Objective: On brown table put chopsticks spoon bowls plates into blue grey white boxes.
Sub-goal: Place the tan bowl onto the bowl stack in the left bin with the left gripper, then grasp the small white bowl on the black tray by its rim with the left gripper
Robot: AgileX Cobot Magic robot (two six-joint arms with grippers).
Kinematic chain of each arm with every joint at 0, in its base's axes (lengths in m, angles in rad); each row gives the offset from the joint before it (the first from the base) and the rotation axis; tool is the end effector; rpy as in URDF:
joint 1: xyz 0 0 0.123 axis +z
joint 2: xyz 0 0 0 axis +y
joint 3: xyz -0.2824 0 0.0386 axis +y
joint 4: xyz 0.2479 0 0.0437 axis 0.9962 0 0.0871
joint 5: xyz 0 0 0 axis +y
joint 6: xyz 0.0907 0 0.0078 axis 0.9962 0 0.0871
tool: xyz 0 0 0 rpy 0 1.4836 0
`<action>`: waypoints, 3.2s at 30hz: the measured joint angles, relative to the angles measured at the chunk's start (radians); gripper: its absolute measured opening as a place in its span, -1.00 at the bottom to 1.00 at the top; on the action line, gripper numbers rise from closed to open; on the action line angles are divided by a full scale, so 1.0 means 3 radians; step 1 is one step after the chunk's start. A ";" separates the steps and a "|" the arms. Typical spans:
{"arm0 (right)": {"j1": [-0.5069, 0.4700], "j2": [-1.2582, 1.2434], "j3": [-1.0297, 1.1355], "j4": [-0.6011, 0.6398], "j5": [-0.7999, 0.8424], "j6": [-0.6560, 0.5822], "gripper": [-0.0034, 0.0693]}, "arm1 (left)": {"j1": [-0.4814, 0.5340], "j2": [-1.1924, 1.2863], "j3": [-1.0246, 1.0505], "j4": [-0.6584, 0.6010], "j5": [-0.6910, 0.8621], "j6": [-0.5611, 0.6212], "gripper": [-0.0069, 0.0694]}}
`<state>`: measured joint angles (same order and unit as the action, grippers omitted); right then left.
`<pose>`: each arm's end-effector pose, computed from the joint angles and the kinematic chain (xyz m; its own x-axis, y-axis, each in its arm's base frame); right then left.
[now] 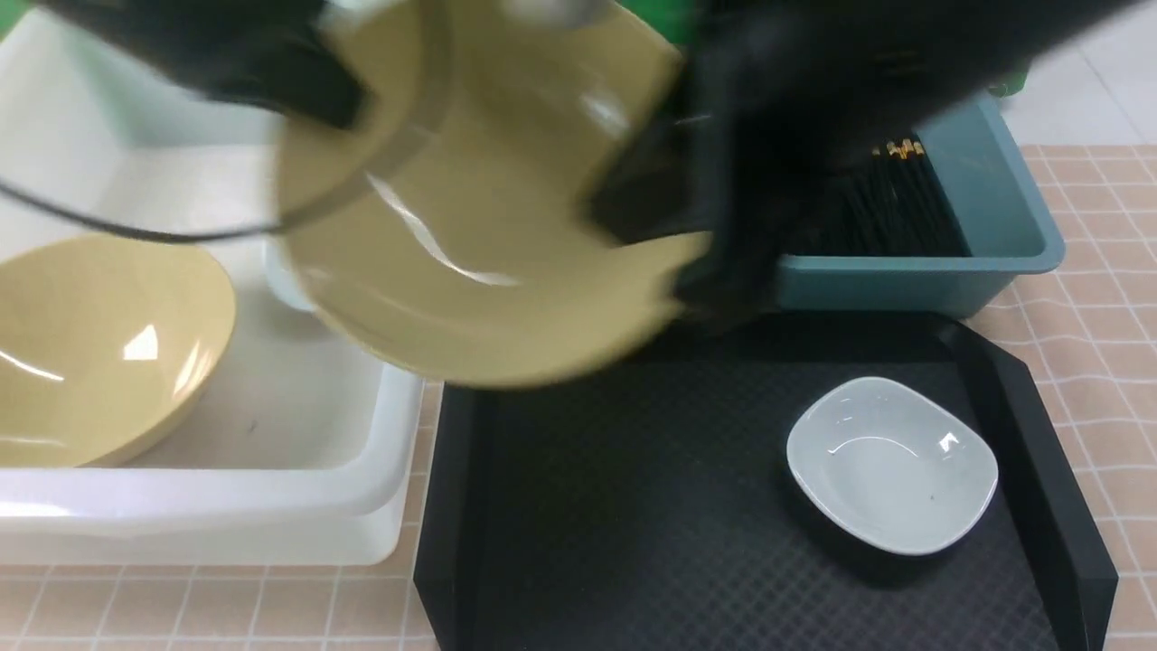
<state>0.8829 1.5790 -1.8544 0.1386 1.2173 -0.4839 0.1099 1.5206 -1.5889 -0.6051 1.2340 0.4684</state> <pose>0.1985 0.2601 0.4465 -0.0869 -0.7648 -0.6384 -0.9452 0.2657 -0.1896 0.3128 -0.0147 0.4023 -0.7724 0.1196 -0.6237 0.3879 0.8665 -0.3142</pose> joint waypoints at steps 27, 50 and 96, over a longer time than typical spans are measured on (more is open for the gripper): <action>-0.0216 0.0469 -0.0756 -0.0055 0.0162 -0.0195 -0.79 | 0.2030 0.0032 0.1725 -0.0213 -0.1375 -0.0012 -0.80; -0.0333 0.0466 -0.0756 -0.0033 0.0164 -0.0195 -0.77 | 0.2011 -0.0283 0.1050 0.0297 -0.0924 -0.0117 0.48; -0.1712 -0.2182 0.2670 -0.0861 0.0136 0.1092 -0.77 | -0.2926 0.2291 -0.1152 0.1115 -0.0618 -0.0936 0.55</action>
<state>0.3692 0.9245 -1.0535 -0.1196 1.2580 -0.1564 -0.7681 2.2078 -1.9345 -0.2706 1.0487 0.1876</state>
